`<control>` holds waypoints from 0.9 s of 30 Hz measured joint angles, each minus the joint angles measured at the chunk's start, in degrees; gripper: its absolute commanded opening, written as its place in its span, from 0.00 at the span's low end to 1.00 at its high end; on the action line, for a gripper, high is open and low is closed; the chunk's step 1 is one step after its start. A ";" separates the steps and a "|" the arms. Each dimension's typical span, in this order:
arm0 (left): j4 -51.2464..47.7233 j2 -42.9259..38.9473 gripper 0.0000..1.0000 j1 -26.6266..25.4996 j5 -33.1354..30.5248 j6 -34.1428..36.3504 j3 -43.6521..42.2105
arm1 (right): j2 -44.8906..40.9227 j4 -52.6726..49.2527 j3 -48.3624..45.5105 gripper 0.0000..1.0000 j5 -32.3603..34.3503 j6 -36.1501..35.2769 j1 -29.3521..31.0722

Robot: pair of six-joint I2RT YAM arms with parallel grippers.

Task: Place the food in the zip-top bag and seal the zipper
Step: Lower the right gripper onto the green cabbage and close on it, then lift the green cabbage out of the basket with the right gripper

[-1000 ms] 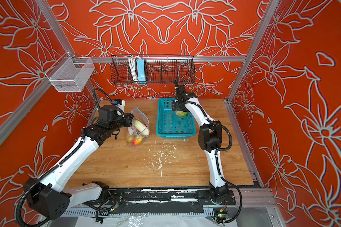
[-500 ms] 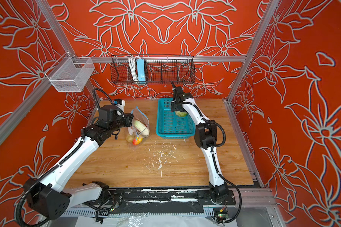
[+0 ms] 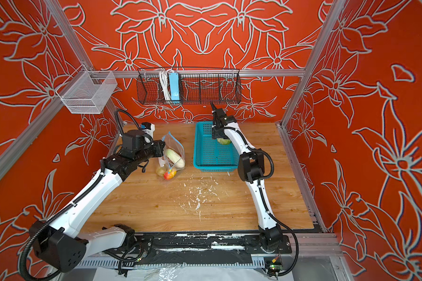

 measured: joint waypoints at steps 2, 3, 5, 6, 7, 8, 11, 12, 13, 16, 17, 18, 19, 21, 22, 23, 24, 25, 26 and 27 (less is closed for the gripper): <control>0.00 0.00 0.00 0.00 0.09 0.00 0.00 | 0.70 -0.04 0.46 0.95 0.57 0.00 0.00; 0.00 0.00 0.00 0.00 0.11 0.00 0.00 | 1.11 -0.07 0.74 0.95 0.72 0.00 0.00; 0.00 0.00 0.00 0.00 0.09 0.00 0.00 | 1.90 -0.07 1.42 0.95 0.87 0.00 0.00; 0.00 0.00 0.00 0.00 0.09 0.00 0.00 | 2.14 -0.07 1.44 0.95 0.90 0.02 0.00; 0.00 0.00 0.00 0.00 0.09 0.00 0.00 | 2.29 -0.07 1.44 0.94 0.90 0.07 0.00; 0.00 0.00 0.00 0.00 0.09 0.02 0.00 | 2.38 -0.04 1.44 0.94 0.90 0.11 0.00; 0.00 0.02 0.00 0.00 0.09 0.00 0.00 | 2.43 0.17 1.49 0.90 0.87 0.39 0.00; 0.00 0.00 0.00 0.00 0.09 0.00 0.00 | 2.43 0.24 1.62 0.88 0.87 0.48 0.00; 0.00 0.00 0.00 0.00 0.09 0.00 0.00 | 2.43 0.39 1.73 0.87 0.90 0.66 0.00; 0.00 0.00 0.00 0.00 0.09 0.00 0.00 | 2.49 0.76 2.01 0.87 1.14 1.14 0.00; 0.00 0.00 0.00 0.00 0.09 0.00 0.00 | 2.54 0.92 2.08 0.86 1.18 1.16 0.00; 0.00 0.00 0.00 0.00 0.09 0.02 0.00 | 2.58 1.03 2.08 0.86 1.22 1.20 0.00; 0.00 0.00 0.00 0.00 0.09 0.02 0.00 | 2.64 1.01 2.08 0.86 1.25 1.25 0.00; 0.00 0.00 0.00 0.00 0.09 0.00 0.00 | 2.69 1.07 2.08 0.84 1.27 1.25 0.00; 0.00 0.00 0.00 0.00 0.09 0.00 0.00 | 2.71 1.14 2.10 0.83 1.29 1.25 0.00; 0.00 0.00 0.00 0.00 0.09 0.02 0.00 | 2.73 1.16 2.12 0.83 1.29 1.22 0.00; 0.00 0.02 0.00 0.00 0.09 0.00 0.00 | 2.91 1.18 2.29 0.83 1.33 1.22 0.00; 0.00 0.02 0.00 0.00 0.11 0.00 0.00 | 3.08 1.31 2.45 0.83 1.44 1.20 0.00; 0.00 0.02 0.00 0.00 0.11 0.00 0.00 | 3.23 1.46 2.51 0.83 1.49 1.14 0.00; 0.00 0.02 0.00 0.00 0.13 0.00 0.00 | 3.34 1.55 2.54 0.84 1.49 1.05 0.00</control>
